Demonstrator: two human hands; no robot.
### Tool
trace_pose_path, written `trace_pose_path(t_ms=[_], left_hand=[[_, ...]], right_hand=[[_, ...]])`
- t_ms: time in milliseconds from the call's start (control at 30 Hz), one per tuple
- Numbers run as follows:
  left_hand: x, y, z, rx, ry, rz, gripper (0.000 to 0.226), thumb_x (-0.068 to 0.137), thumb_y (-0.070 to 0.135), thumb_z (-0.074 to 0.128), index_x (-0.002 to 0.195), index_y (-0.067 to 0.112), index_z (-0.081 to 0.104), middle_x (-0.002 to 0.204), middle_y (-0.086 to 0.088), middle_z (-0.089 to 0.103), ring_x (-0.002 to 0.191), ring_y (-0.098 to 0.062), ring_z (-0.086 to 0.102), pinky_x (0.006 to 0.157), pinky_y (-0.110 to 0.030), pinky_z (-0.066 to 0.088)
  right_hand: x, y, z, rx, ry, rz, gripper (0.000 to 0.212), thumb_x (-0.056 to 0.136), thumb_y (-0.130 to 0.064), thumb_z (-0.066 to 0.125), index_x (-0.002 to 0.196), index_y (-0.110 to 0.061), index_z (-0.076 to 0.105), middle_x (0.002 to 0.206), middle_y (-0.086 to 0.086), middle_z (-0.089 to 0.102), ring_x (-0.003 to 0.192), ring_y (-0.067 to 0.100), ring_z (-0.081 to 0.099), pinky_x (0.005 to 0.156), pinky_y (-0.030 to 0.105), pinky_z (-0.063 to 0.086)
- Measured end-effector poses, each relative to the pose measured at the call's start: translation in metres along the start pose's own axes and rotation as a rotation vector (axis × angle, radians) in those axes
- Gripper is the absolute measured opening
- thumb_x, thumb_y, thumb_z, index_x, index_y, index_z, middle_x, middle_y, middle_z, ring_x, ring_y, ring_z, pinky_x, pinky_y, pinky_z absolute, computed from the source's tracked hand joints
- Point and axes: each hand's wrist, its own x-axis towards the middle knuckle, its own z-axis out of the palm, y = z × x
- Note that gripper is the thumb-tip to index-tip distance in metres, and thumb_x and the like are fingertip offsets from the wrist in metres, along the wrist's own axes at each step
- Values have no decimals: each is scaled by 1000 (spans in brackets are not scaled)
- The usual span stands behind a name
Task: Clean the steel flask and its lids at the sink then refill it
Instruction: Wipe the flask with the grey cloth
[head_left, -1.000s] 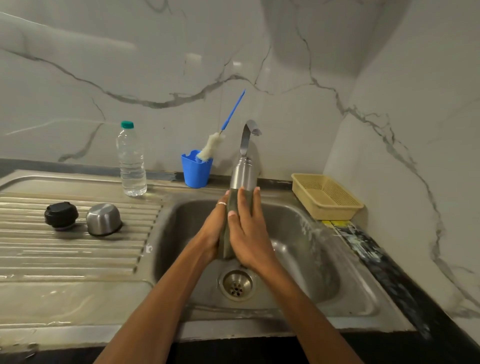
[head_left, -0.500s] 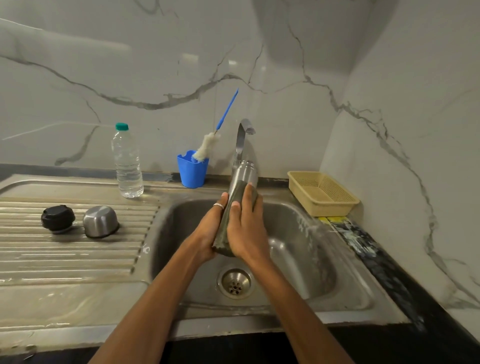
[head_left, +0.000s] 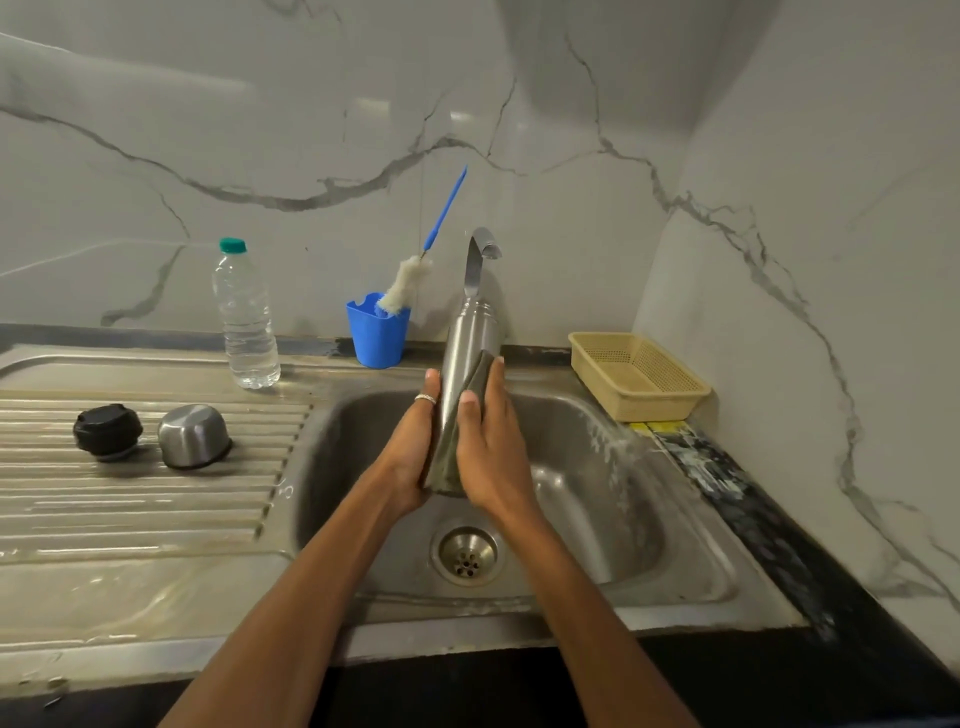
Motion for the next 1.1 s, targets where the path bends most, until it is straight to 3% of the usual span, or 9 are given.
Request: trace_pose_path(t_ms=[233, 433, 500, 633, 733, 800, 900, 967, 1100], left_hand=[[-4, 2, 2, 102, 17, 50, 53, 103, 56, 44, 131, 15, 63, 117, -16, 74, 108, -27, 72, 90, -41, 56], [-4, 1, 1, 100, 144, 68, 44, 107, 34, 31, 111, 9, 67, 88, -8, 79, 82, -17, 75, 78, -34, 56], [-2, 1, 2, 26, 156, 93, 46, 109, 38, 29, 109, 12, 67, 84, -6, 79, 77, -14, 76, 76, -33, 54], [-6, 5, 2, -70, 80, 41, 62, 106, 57, 28, 122, 13, 68, 104, -11, 78, 89, -21, 77, 73, -34, 59], [-9, 5, 6, -75, -26, -16, 70, 99, 68, 39, 123, 10, 70, 113, -19, 74, 91, -28, 75, 80, -41, 60], [-6, 4, 7, -11, -36, -7, 78, 95, 73, 42, 125, 6, 67, 111, -22, 73, 89, -28, 73, 85, -43, 59], [-8, 3, 13, -4, -4, 22, 73, 98, 69, 40, 124, 6, 67, 95, -17, 76, 76, -24, 74, 68, -36, 62], [-4, 4, 9, -48, 41, 52, 65, 101, 64, 40, 125, 10, 66, 92, -14, 77, 77, -23, 76, 65, -34, 60], [-2, 9, -5, -2, 92, 66, 57, 104, 59, 37, 121, 10, 62, 92, -11, 79, 86, -21, 75, 78, -37, 58]], right_hand=[[-6, 12, -4, -121, -68, -44, 62, 108, -50, 27, 158, -46, -9, 171, -4, -7, 151, 23, 28, 114, 37, 35], [-10, 19, 7, -369, -93, -150, 60, 109, -42, 27, 158, -46, -7, 169, 1, -17, 157, 28, 6, 123, 50, 27], [-10, 14, 6, -397, -81, -179, 58, 109, -41, 28, 160, -44, 0, 169, -1, -18, 157, 24, 0, 125, 48, 24], [11, -7, -1, -353, -77, -164, 56, 108, -45, 26, 158, -50, 1, 168, -6, -21, 157, 24, 6, 122, 51, 28], [54, -25, -11, -208, -73, -55, 56, 108, -47, 26, 159, -47, 2, 170, 0, -13, 155, 27, 17, 121, 51, 29], [75, -33, -20, -105, -59, -4, 58, 108, -46, 27, 161, -39, 6, 171, 3, 4, 154, 25, 21, 123, 51, 26], [69, -29, -17, 61, -35, 96, 57, 107, -47, 27, 161, -39, 9, 166, 0, 27, 147, 22, 37, 120, 50, 33], [37, -18, -6, 61, -42, 101, 58, 106, -51, 26, 160, -43, 6, 164, 0, 32, 142, 22, 43, 117, 50, 37], [-25, 3, 11, -148, -117, -24, 61, 108, -49, 25, 159, -43, -7, 171, -3, -8, 157, 20, 7, 124, 47, 24]])
